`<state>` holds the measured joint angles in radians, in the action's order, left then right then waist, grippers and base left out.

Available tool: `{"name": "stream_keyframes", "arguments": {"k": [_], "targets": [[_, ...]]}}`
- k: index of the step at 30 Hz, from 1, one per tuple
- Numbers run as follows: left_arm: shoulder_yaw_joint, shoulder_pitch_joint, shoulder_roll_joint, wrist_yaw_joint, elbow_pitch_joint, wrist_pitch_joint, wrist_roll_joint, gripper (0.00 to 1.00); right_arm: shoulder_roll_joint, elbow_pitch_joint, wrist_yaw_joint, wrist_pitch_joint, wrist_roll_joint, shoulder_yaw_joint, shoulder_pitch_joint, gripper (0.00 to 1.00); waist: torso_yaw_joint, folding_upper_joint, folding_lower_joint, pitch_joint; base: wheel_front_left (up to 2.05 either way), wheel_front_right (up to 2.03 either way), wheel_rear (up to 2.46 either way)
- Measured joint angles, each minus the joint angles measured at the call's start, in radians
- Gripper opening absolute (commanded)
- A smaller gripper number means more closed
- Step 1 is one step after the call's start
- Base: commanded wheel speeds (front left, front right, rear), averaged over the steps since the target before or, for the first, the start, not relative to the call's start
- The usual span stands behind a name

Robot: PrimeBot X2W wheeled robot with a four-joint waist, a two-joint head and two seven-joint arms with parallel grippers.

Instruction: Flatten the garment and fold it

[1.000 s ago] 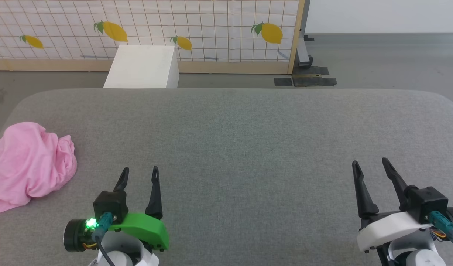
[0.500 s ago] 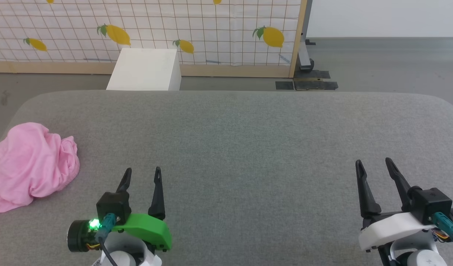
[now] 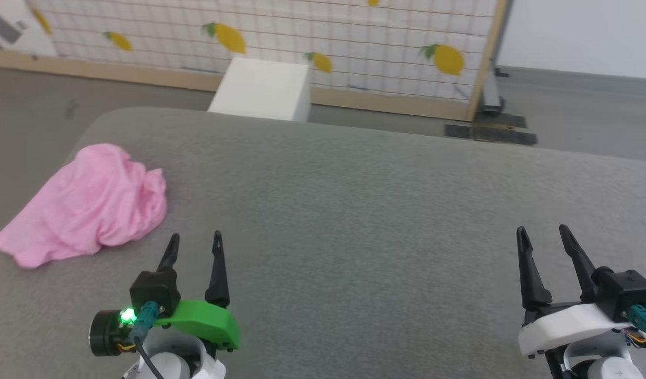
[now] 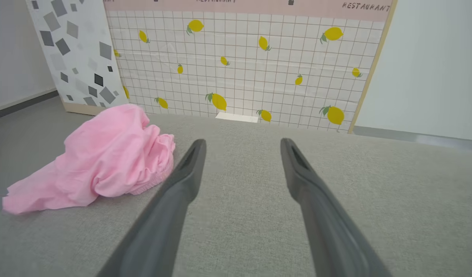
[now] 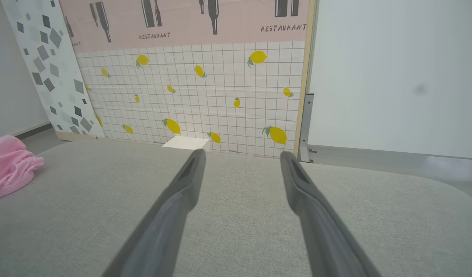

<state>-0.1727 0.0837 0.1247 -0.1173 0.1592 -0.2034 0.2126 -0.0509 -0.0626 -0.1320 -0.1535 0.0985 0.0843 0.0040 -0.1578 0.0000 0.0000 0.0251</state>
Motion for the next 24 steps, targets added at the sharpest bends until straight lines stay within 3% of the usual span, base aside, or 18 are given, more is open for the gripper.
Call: {"name": "stream_keyframes", "arguments": {"k": [5, 7, 15, 24], "targets": [[0.001, 0.0, 0.008, -0.015, -0.002, -0.009, 0.011, 1.0, 0.0, 0.001, 0.0, -0.012, 0.003, 0.001, 0.0, 1.0, -0.082, 0.0, 0.0, -0.002, 0.0, 0.0, 0.0], [-0.002, 0.001, 0.016, -0.027, -0.002, -0.012, 0.018, 1.0, 0.0, 0.001, 0.0, -0.016, 0.009, 0.005, -0.001, 1.0, -0.162, 0.0, 0.0, -0.006, 0.0, 0.0, 0.0], [-0.011, 0.009, 0.031, -0.042, -0.001, -0.027, 0.027, 1.0, 0.001, 0.0, 0.0, -0.023, 0.011, 0.007, -0.004, 1.0, -0.323, 0.0, 0.0, -0.017, 0.0, 0.0, 0.0], [-0.009, 0.009, 0.033, -0.05, -0.002, -0.029, 0.035, 1.0, 0.001, -0.002, 0.0, -0.023, 0.011, -0.004, -0.014, 1.0, -0.467, 0.0, 0.0, -0.031, 0.0, 0.0, 0.0]]}}
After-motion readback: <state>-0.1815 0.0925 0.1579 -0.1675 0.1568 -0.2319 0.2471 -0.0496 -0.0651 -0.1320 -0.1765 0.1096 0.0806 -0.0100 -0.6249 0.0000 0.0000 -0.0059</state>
